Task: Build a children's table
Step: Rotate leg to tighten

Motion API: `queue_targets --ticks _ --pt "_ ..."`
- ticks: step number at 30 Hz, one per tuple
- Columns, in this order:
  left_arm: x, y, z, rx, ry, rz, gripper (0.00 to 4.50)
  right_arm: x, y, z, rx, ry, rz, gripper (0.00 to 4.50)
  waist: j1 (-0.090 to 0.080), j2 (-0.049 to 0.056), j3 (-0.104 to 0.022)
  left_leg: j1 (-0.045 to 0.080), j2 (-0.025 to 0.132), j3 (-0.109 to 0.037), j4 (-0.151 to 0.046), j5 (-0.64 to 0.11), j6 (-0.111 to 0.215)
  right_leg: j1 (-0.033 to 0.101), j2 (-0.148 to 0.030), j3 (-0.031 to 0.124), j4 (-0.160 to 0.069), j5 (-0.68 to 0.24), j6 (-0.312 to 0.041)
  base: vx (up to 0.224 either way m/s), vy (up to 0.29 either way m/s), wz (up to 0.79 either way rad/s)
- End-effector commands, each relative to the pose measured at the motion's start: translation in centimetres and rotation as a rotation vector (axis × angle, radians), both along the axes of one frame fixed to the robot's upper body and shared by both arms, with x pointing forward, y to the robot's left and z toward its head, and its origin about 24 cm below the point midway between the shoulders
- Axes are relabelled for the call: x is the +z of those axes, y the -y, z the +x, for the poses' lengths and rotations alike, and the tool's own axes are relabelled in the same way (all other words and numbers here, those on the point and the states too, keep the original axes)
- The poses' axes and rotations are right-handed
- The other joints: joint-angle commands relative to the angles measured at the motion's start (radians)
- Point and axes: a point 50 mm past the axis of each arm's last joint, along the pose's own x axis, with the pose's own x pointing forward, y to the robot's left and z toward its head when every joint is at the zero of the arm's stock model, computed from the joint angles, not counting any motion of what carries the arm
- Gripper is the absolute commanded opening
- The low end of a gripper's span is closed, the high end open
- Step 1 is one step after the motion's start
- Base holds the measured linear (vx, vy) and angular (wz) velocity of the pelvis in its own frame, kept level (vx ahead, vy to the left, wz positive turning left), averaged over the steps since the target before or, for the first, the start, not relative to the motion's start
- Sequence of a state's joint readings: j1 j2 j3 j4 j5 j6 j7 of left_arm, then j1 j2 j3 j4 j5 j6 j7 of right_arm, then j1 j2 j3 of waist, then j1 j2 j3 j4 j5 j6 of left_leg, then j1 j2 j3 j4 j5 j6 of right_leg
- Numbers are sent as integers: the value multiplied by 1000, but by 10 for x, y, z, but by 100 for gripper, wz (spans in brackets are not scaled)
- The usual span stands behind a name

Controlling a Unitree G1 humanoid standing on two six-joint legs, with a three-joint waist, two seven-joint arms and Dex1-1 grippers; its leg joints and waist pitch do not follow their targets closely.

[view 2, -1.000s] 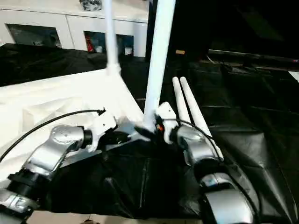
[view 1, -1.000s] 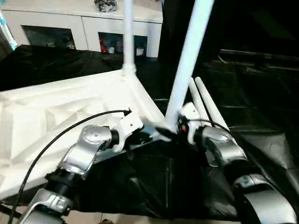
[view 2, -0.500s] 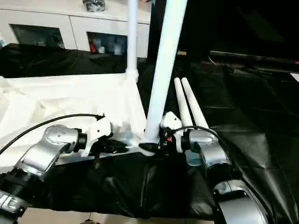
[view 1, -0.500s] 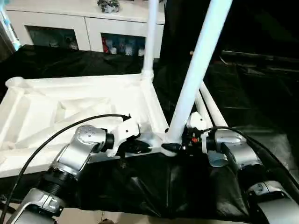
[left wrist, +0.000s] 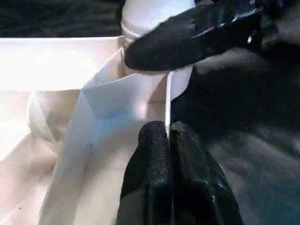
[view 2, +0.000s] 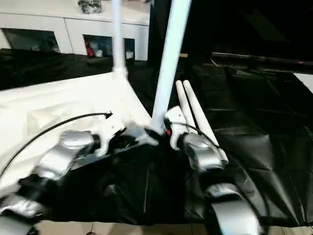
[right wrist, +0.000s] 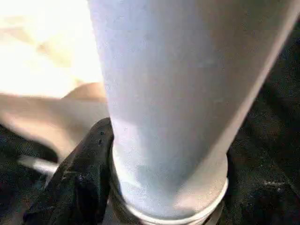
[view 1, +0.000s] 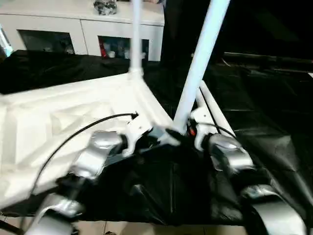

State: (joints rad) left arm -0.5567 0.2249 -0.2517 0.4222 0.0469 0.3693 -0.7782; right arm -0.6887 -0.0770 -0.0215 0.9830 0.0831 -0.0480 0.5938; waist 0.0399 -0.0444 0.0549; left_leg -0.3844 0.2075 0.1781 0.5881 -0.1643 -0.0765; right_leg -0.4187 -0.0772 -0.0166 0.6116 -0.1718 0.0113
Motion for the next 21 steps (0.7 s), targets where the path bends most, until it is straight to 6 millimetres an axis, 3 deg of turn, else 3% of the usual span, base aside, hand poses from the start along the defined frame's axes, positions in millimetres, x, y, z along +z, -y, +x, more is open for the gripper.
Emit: queue_targets --ticks 1,3,4,5,10,13,14,16,17,18,21 --pt "21 14 19 148 108 -18 0 -4 -33 -3 11 -39 30 272 2 12 -66 22 12 -1 -76 -334 -28 32 -39 17 -81 -313 -196 0 0 0" --pt "20 17 22 168 116 -14 0 -4 -36 -2 0 -35 20 272 9 10 -68 22 11 1 -73 -312 -16 36 -39 17 -79 -276 -200 0 0 0" --pt "19 21 23 177 129 -7 0 -3 -38 -2 -10 -23 9 306 9 9 -69 14 10 0 -74 -291 -9 42 -40 16 -76 -250 -199 0 0 0" --pt "18 23 23 175 131 -8 0 -2 -38 -1 -25 -23 11 327 11 9 -70 15 10 1 -73 -282 -6 41 -38 16 -75 -235 -199 0 0 0" --pt "14 28 22 142 138 3 0 -5 -34 0 -54 -32 0 382 16 2 -74 11 10 3 -69 -217 23 51 -40 14 -64 -137 -219 0 0 0" --pt "14 29 21 129 153 5 0 -5 -26 2 -95 -29 2 393 14 4 -72 14 11 4 -69 -220 33 48 -40 15 -66 -140 -230 0 0 0" --pt "14 28 22 131 159 7 0 -4 -24 3 -105 -31 12 393 13 -3 -72 14 12 5 -69 -226 36 48 -40 15 -68 -150 -229 0 0 0" --pt "13 27 22 127 168 10 0 1 -13 6 -120 -30 60 393 14 1 -69 16 13 5 -71 -252 33 46 -42 16 -71 -195 -221 0 0 0" --pt "14 26 23 147 181 -1 0 4 -8 6 -105 -14 62 393 14 -6 -69 16 13 5 -70 -257 33 46 -41 16 -73 -205 -218 0 0 0" --pt "15 25 24 163 192 -9 0 6 -5 7 -94 -3 61 393 17 -4 -68 16 13 5 -71 -265 32 47 -41 16 -75 -219 -210 0 0 0" --pt "20 24 24 171 172 -78 55 11 6 7 -69 37 52 395 18 -4 -69 12 12 5 -70 -250 35 49 -43 16 -74 -221 -202 0 0 0"
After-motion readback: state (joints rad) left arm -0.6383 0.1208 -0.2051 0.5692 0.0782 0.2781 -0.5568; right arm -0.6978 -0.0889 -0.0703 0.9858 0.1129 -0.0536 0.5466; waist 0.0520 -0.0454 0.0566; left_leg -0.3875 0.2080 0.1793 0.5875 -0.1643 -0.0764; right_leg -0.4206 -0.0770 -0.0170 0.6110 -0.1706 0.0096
